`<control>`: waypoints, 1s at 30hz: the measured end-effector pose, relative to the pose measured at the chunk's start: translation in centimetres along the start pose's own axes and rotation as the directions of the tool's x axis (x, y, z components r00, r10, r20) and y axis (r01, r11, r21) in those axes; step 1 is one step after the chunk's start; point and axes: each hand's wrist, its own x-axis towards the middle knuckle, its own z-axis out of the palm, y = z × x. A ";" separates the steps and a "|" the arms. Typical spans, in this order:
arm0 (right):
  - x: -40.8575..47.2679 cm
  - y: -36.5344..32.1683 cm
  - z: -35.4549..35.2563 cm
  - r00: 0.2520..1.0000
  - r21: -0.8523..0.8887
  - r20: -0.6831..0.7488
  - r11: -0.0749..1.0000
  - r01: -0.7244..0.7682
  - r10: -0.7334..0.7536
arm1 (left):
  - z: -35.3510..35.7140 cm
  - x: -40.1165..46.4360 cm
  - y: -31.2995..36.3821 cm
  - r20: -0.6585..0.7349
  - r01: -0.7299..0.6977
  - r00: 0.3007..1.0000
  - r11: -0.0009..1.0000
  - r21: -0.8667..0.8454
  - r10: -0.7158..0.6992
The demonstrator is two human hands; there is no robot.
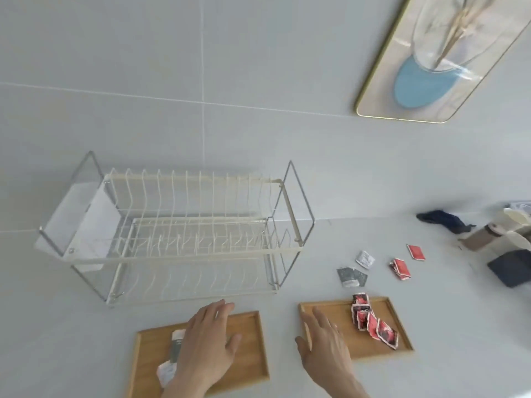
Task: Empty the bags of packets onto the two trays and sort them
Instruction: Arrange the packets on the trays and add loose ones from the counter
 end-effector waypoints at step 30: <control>25.7 26.3 -6.1 0.967 0.073 0.025 0.966 0.249 -0.252 | 14.4 22.0 28.7 0.190 -0.133 0.976 0.984 0.120 0.109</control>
